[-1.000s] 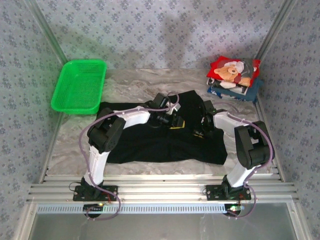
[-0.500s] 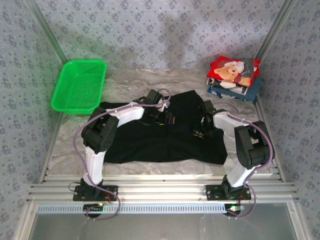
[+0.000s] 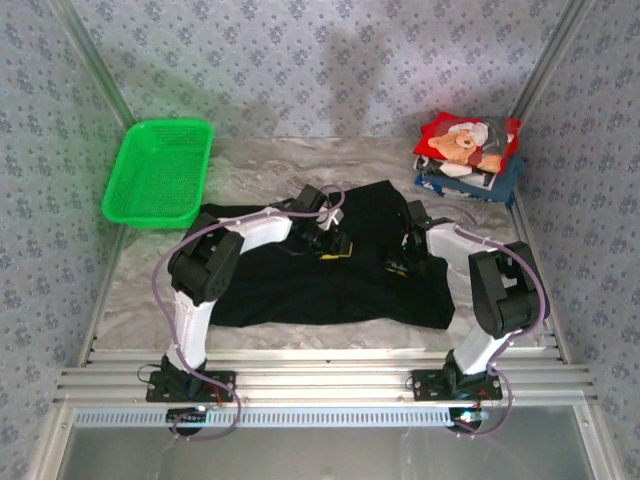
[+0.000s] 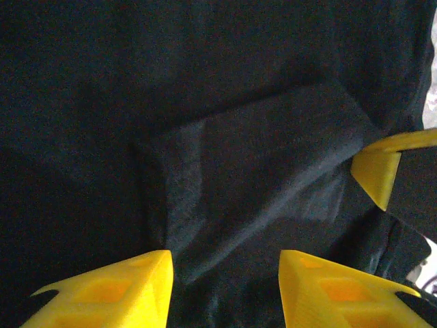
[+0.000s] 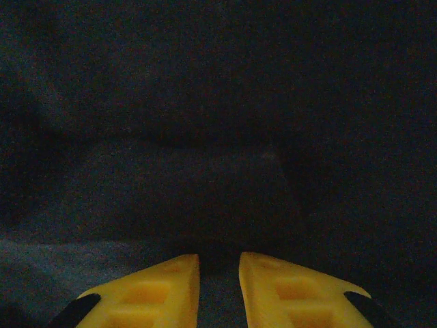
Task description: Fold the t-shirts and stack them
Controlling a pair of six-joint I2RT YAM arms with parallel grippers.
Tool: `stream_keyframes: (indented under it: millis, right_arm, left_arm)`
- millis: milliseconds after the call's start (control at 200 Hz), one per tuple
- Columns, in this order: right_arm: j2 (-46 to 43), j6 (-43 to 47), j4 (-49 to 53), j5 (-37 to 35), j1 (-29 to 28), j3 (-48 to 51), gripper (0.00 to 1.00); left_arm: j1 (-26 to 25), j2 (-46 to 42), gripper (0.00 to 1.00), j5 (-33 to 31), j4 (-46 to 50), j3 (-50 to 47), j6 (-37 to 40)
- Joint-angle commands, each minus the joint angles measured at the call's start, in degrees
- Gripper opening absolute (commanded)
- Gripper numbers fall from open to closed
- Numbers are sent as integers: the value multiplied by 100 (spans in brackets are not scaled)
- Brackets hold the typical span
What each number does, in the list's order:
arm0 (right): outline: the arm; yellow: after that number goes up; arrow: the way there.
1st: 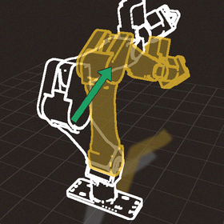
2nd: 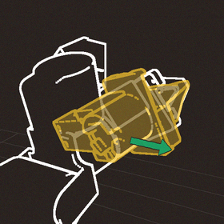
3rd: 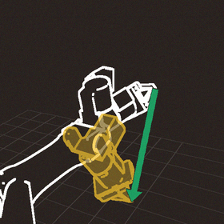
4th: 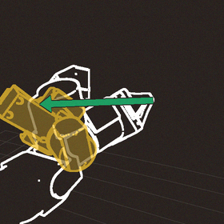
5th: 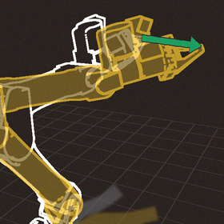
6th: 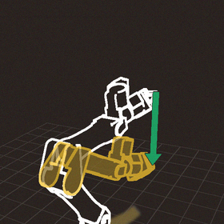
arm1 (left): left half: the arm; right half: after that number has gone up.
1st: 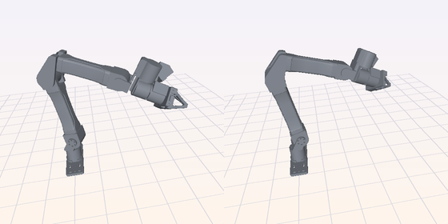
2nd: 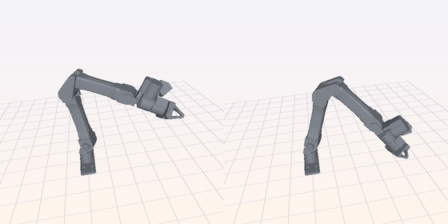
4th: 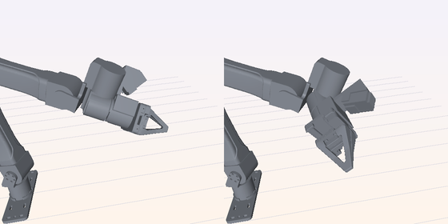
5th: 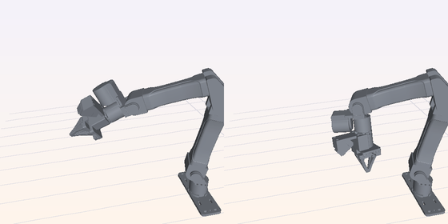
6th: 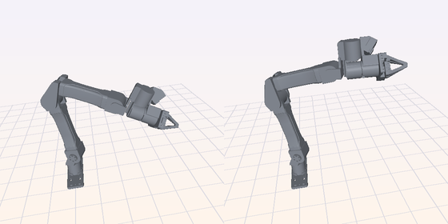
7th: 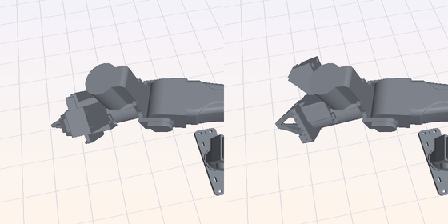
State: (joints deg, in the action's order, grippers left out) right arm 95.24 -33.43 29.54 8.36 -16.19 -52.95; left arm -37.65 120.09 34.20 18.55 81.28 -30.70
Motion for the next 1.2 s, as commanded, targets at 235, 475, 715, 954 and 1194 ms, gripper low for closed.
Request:
stream_keyframes:
  millis: [235, 475, 715, 954, 1194]
  right_arm:
    - [179, 57, 376, -89, -43, 31, 27]
    - [133, 81, 403, -82, -35, 30, 27]
    - [175, 80, 412, -79, -42, -17, 28]
    - [195, 80, 386, -68, -42, 3, 28]
    - [255, 84, 388, -71, -43, -36, 28]
  left_arm:
    - [-43, 111, 44, 62, 387, 90, -28]
    - [3, -69, 44, -756, 871, 134, 108]
    - [-80, 79, 44, -668, 915, 217, -13]
    - [-20, -282, 45, -1238, 1048, 3, -143]
    - [-99, -187, 45, -827, 425, -1, -659]
